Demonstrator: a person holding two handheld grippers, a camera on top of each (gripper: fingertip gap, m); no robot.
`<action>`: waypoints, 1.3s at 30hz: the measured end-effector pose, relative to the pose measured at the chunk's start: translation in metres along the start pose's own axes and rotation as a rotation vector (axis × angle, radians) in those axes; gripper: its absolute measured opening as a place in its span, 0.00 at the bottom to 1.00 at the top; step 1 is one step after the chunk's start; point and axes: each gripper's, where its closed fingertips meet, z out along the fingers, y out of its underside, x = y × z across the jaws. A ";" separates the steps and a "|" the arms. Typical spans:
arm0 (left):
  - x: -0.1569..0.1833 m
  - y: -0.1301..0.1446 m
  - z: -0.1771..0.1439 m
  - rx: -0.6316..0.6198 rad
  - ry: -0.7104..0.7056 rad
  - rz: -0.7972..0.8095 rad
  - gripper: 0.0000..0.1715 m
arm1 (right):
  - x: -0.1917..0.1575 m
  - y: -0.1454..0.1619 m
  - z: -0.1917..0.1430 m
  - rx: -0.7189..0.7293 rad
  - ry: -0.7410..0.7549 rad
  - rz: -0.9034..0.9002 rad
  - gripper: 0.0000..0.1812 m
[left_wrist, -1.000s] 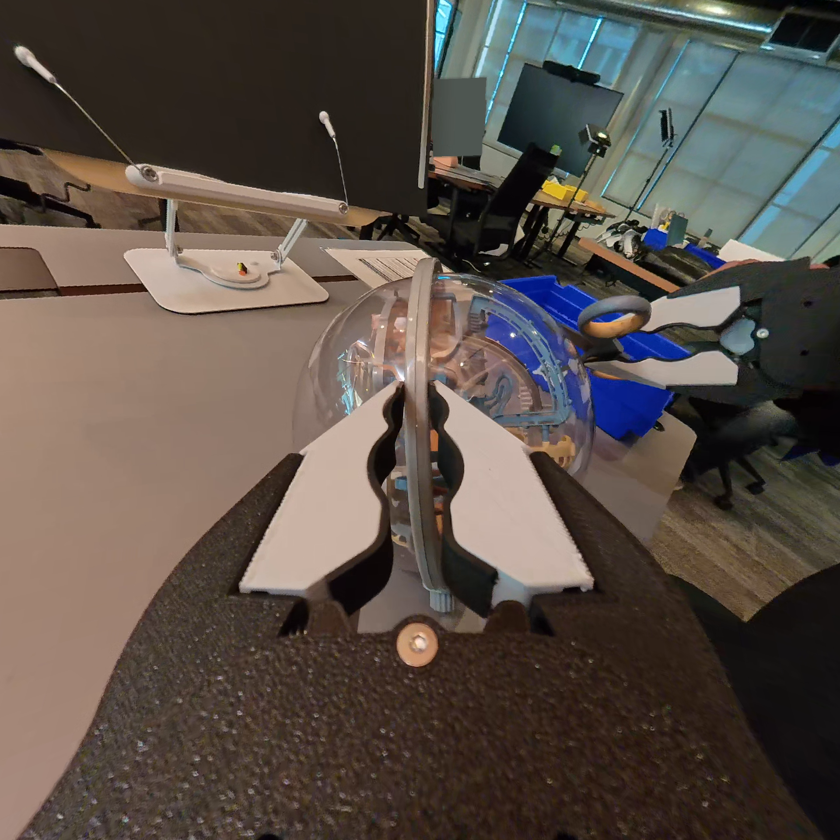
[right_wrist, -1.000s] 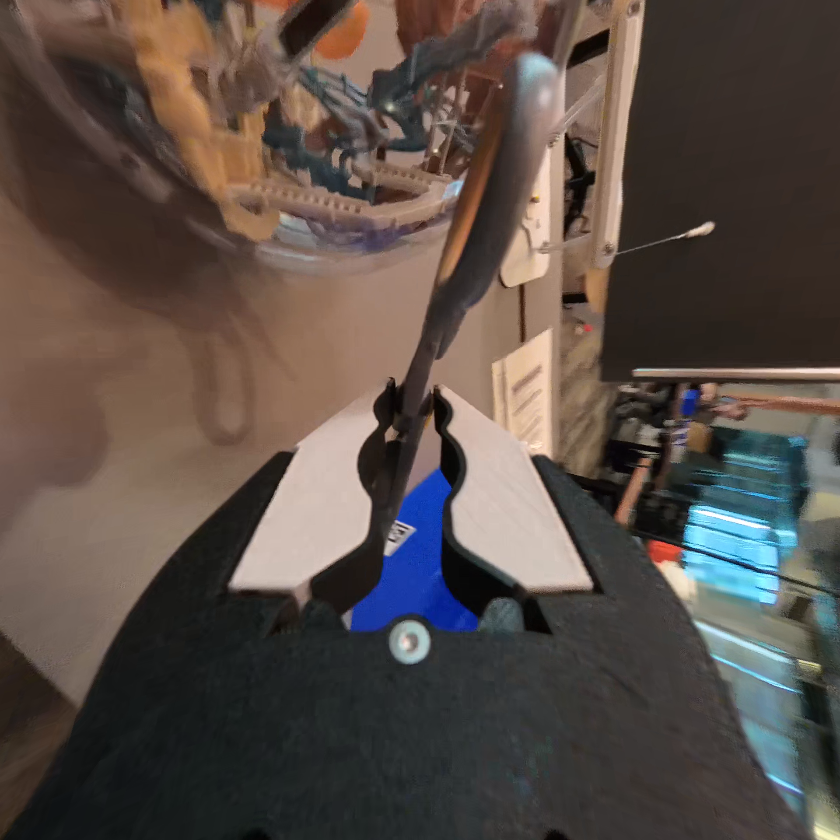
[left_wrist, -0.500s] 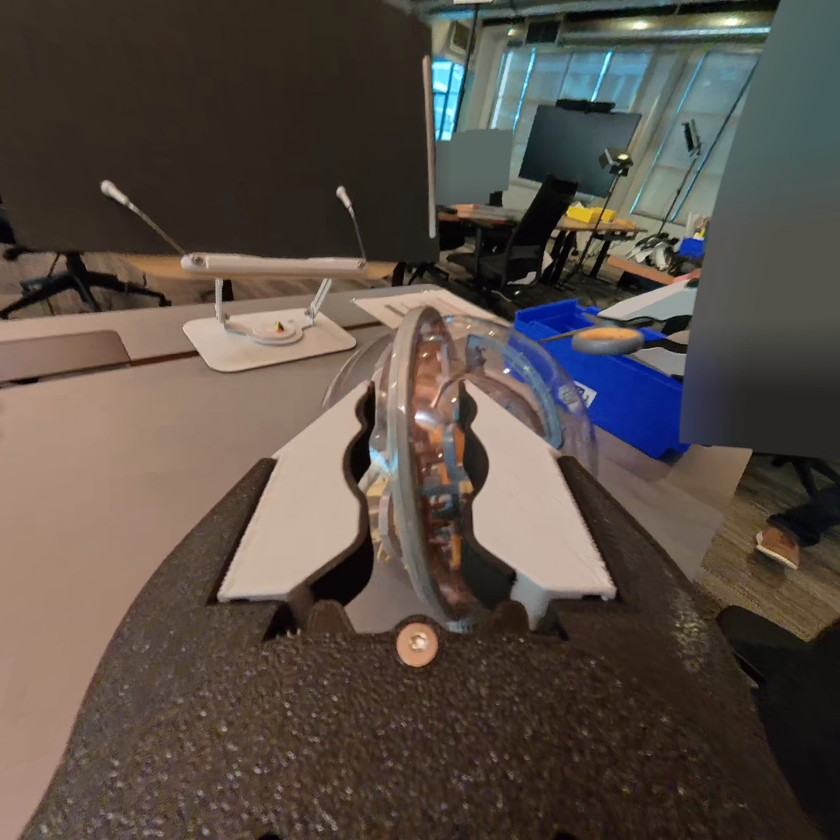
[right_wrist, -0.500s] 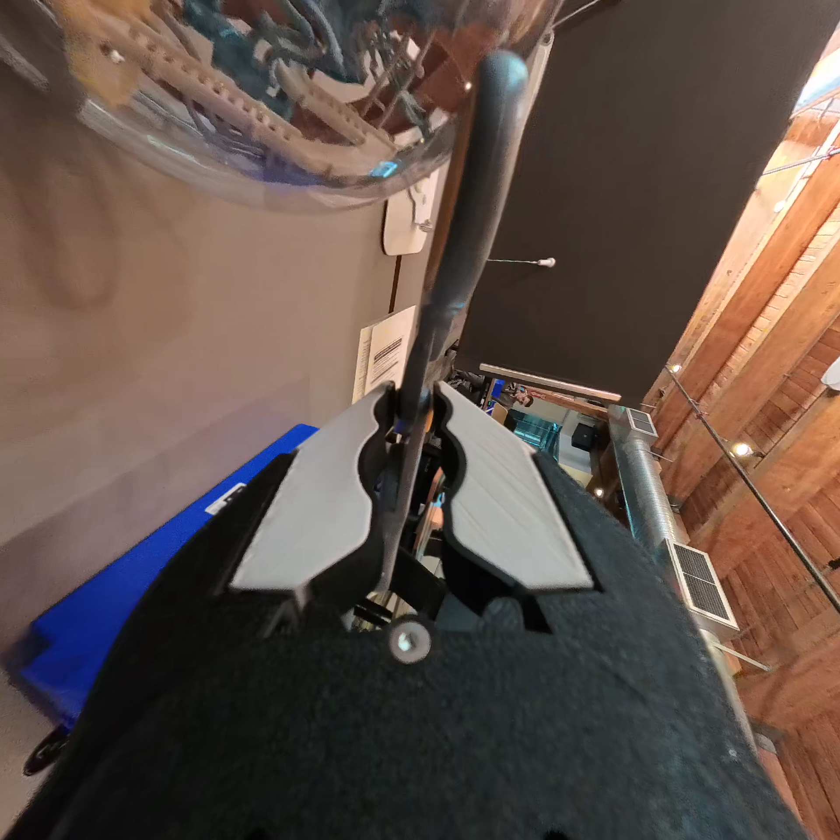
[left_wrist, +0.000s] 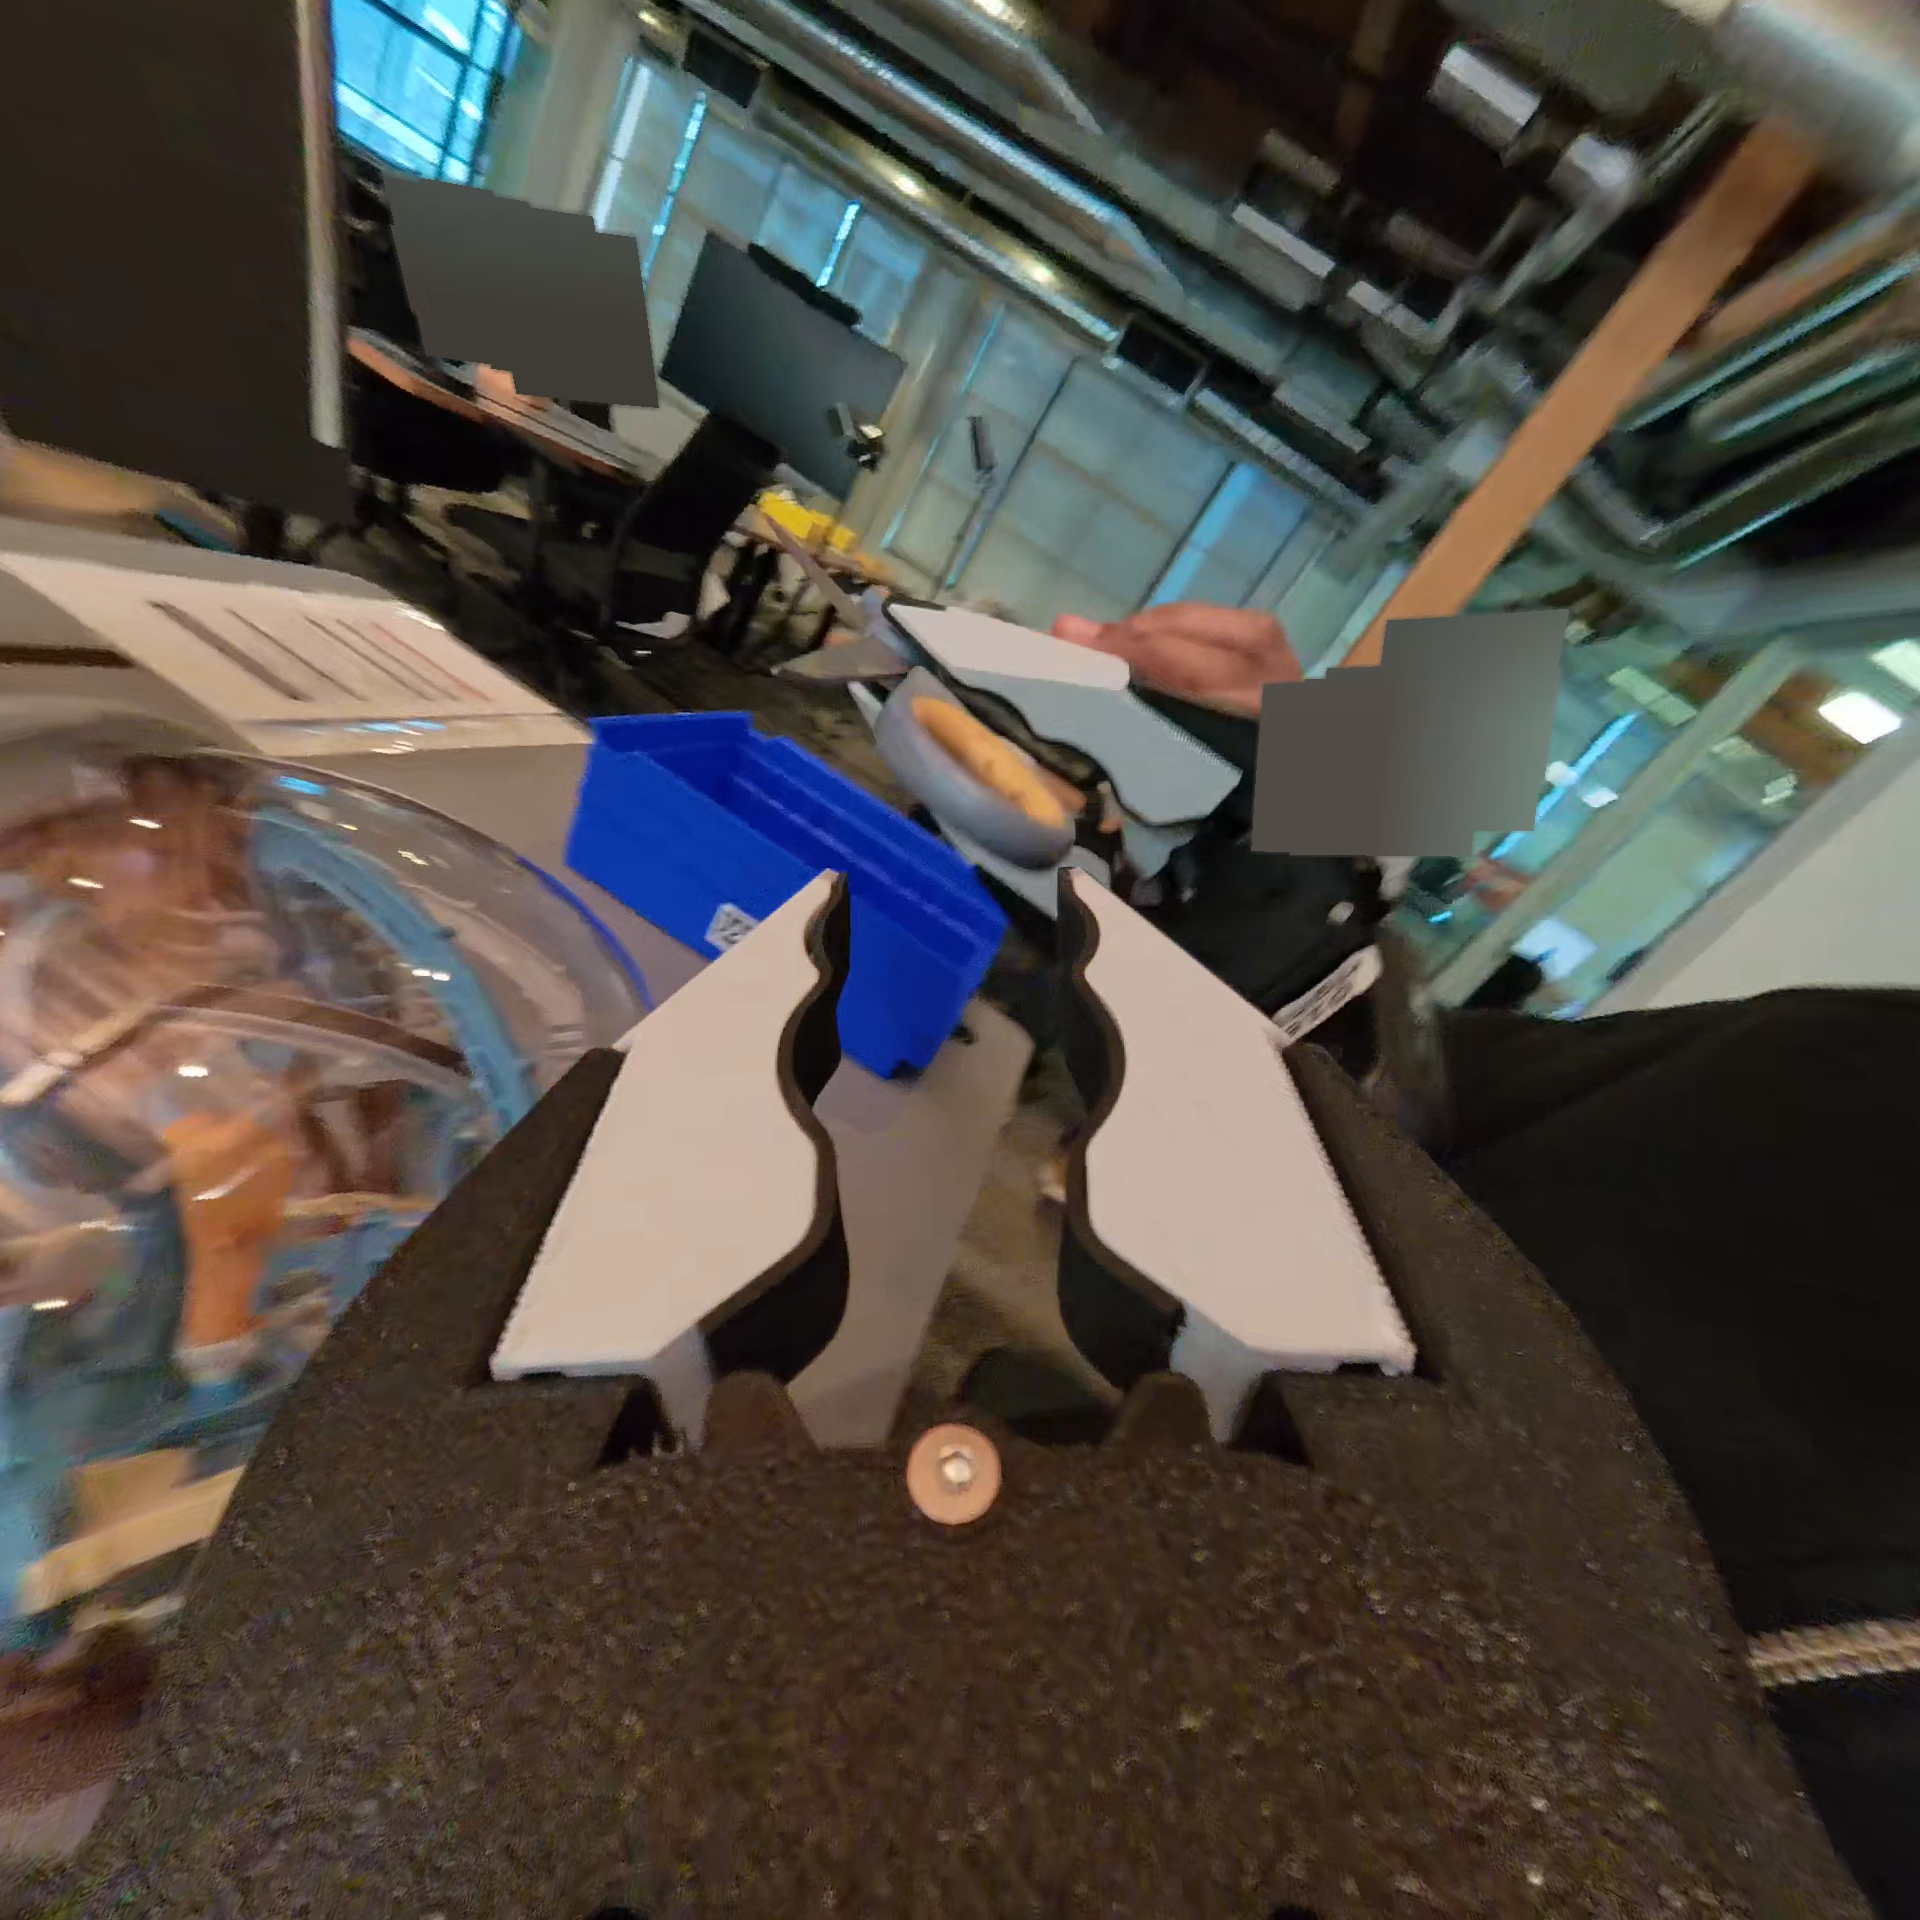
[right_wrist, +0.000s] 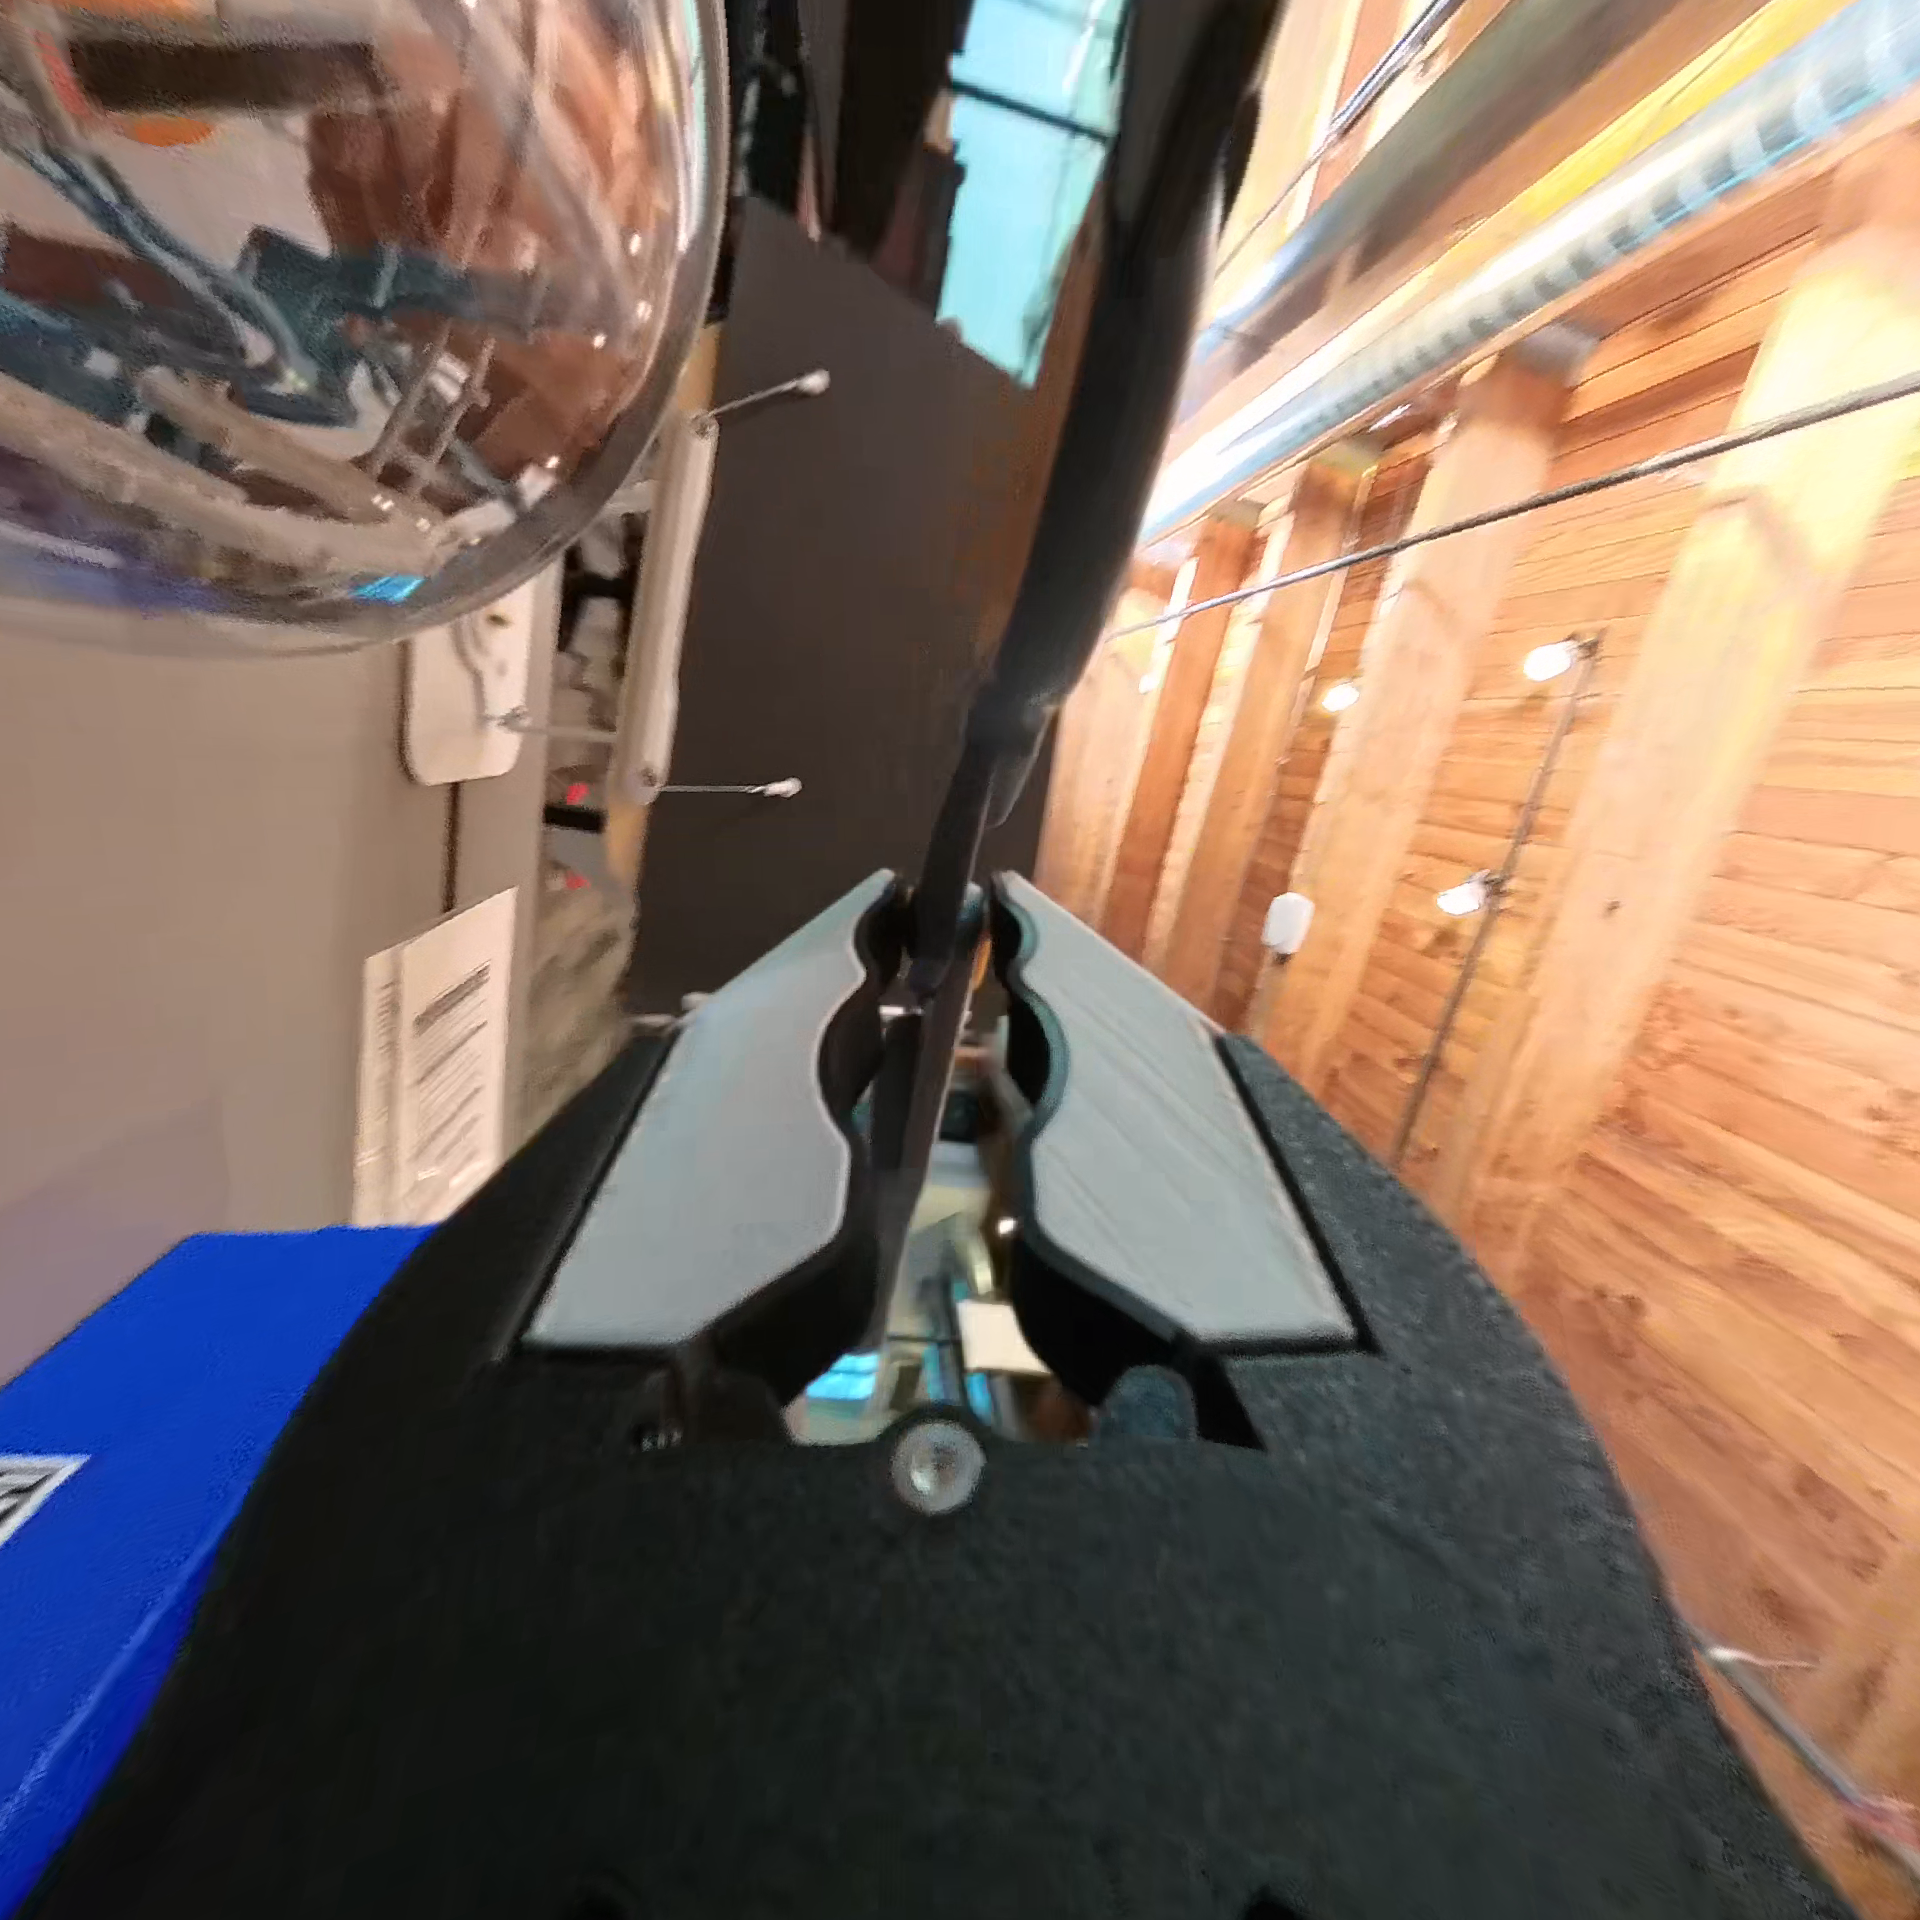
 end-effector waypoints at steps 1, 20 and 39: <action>0.006 -0.002 0.000 0.017 0.054 -0.050 0.25 | 0.005 -0.004 -0.001 0.007 0.044 -0.038 0.08; 0.014 -0.014 -0.010 0.182 0.273 -0.383 0.07 | 0.031 -0.054 -0.009 0.187 0.244 -0.050 0.09; -0.006 -0.034 -0.028 0.329 0.138 -0.212 0.07 | -0.007 -0.066 -0.013 0.496 -0.526 1.984 0.32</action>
